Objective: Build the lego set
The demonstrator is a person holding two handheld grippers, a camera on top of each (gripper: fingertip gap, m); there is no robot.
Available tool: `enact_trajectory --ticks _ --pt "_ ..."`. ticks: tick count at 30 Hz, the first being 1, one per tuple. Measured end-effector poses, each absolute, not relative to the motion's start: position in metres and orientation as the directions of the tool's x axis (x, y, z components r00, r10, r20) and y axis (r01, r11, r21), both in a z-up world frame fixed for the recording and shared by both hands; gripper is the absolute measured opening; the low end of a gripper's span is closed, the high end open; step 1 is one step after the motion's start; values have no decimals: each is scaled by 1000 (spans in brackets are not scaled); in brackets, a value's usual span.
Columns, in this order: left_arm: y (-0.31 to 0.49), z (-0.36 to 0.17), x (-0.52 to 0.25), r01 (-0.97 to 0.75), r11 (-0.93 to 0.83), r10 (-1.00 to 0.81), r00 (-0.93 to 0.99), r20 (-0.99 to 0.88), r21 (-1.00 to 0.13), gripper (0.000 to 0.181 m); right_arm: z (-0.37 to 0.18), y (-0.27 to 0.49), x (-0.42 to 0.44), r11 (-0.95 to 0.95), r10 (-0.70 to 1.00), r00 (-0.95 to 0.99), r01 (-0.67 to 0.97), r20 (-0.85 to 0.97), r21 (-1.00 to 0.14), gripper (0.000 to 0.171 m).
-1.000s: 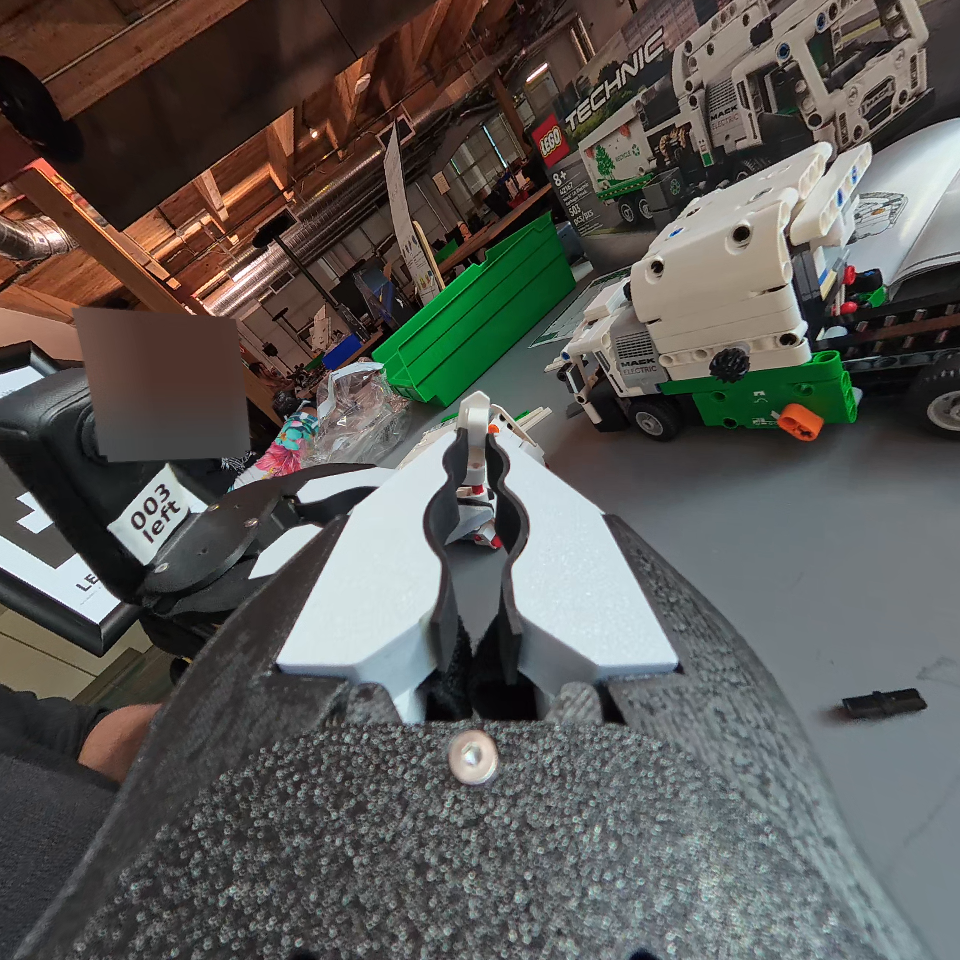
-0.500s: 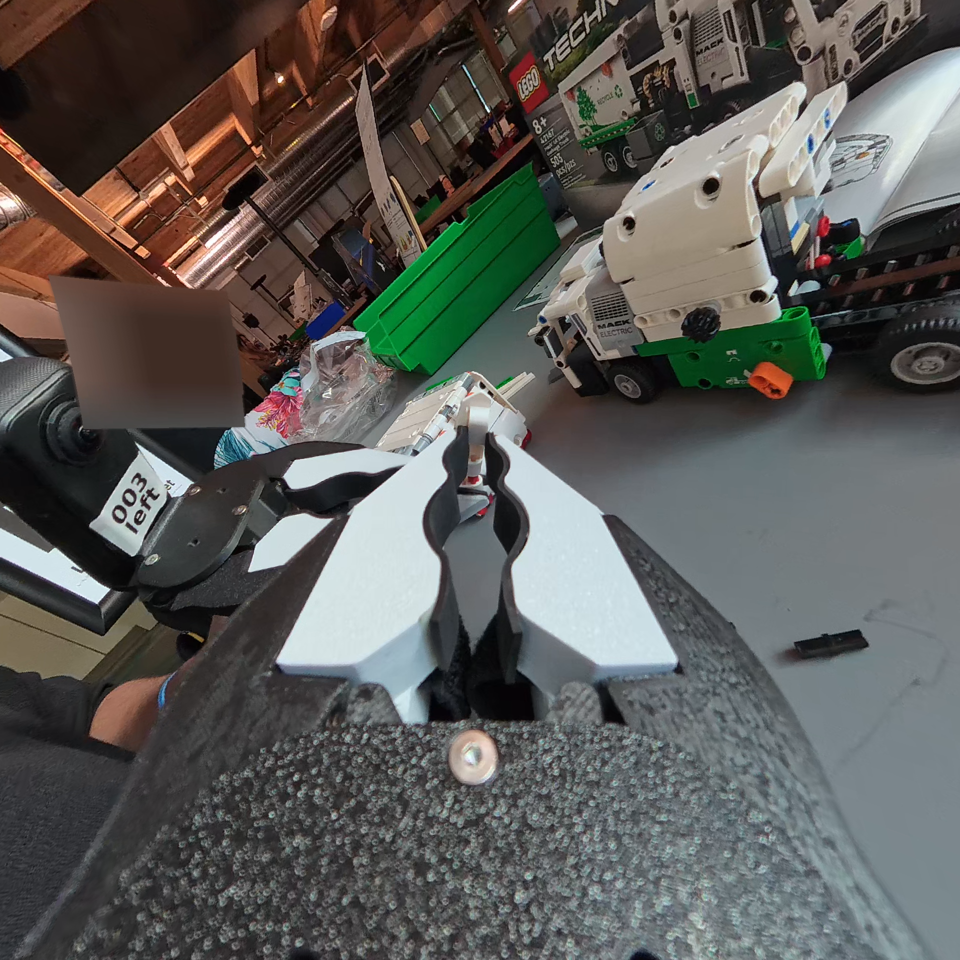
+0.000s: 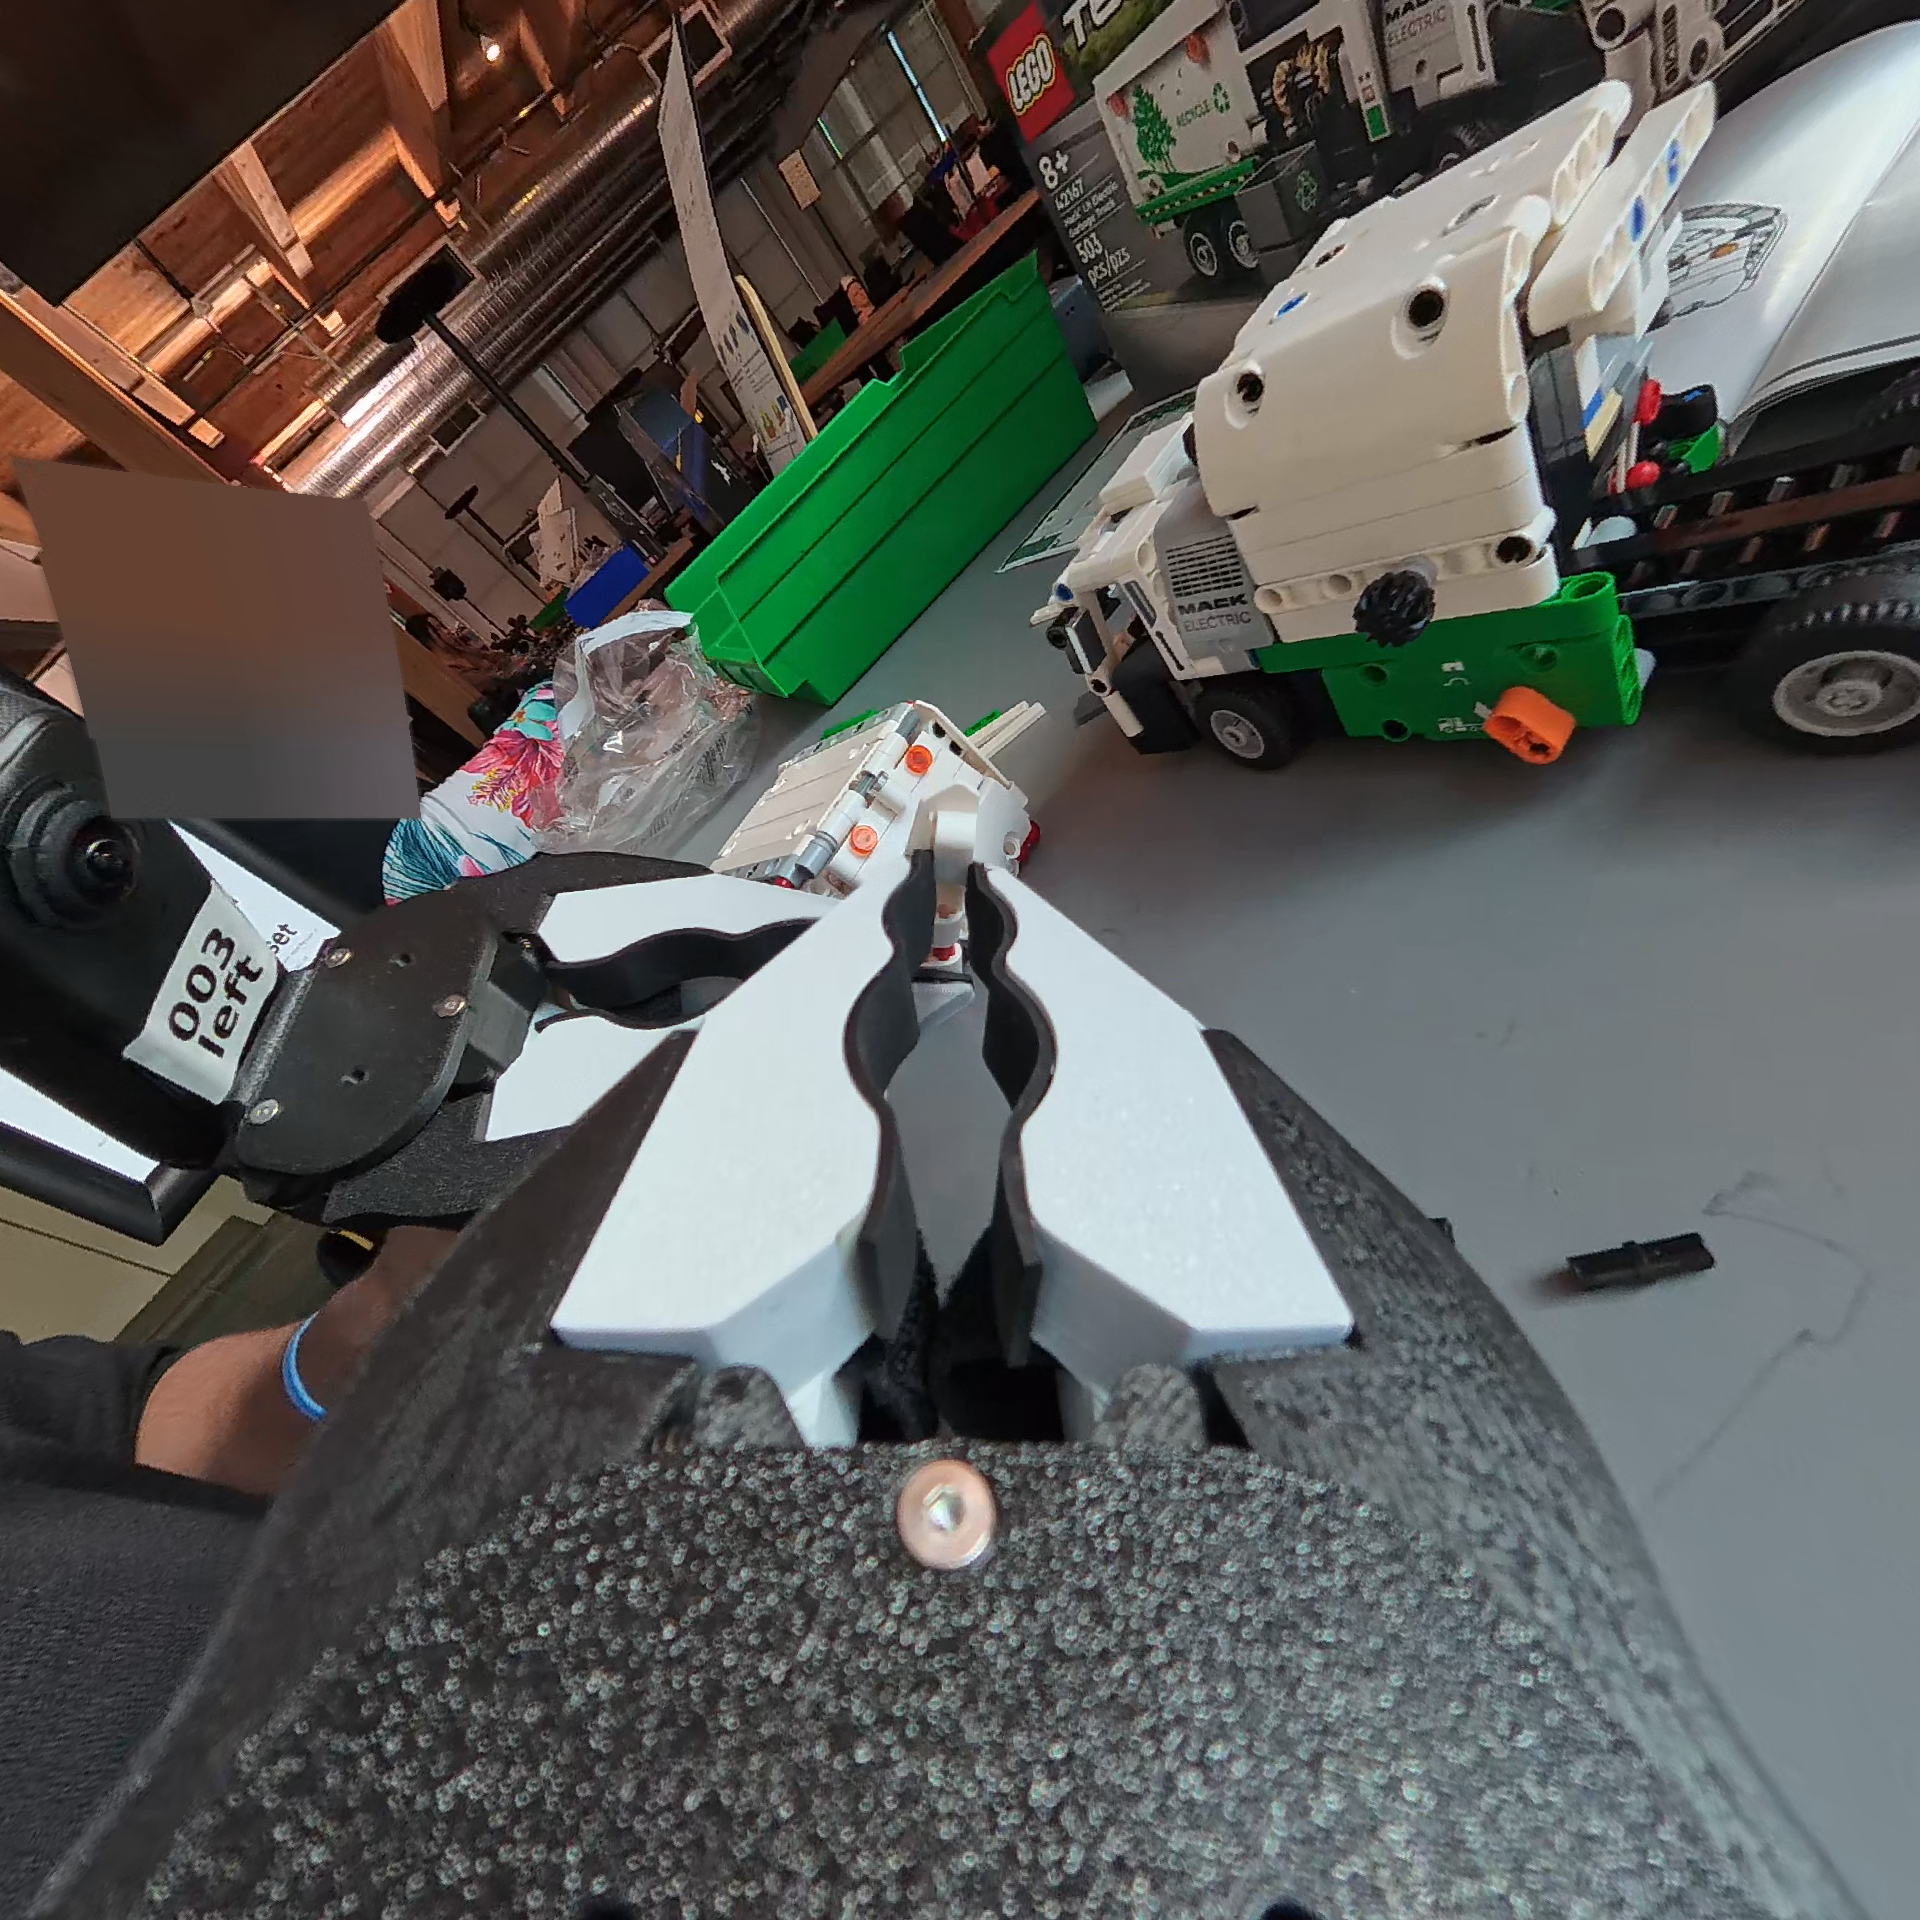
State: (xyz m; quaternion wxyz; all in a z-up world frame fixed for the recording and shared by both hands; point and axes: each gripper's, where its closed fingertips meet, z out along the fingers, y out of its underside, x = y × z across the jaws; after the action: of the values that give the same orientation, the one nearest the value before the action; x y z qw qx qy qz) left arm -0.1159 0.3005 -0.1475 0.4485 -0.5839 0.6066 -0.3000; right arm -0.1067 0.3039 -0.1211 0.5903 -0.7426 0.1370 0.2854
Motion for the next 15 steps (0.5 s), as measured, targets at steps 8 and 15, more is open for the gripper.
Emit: enact_trajectory --ticks 8,15 --pt "304 -154 -120 -475 215 -961 55 -272 -853 6 -129 305 -111 -309 121 839 -476 -530 -824 6" --pt "305 -155 -121 -473 224 -961 38 -274 -852 6 -132 305 -111 -337 123 822 -493 -556 -802 5"
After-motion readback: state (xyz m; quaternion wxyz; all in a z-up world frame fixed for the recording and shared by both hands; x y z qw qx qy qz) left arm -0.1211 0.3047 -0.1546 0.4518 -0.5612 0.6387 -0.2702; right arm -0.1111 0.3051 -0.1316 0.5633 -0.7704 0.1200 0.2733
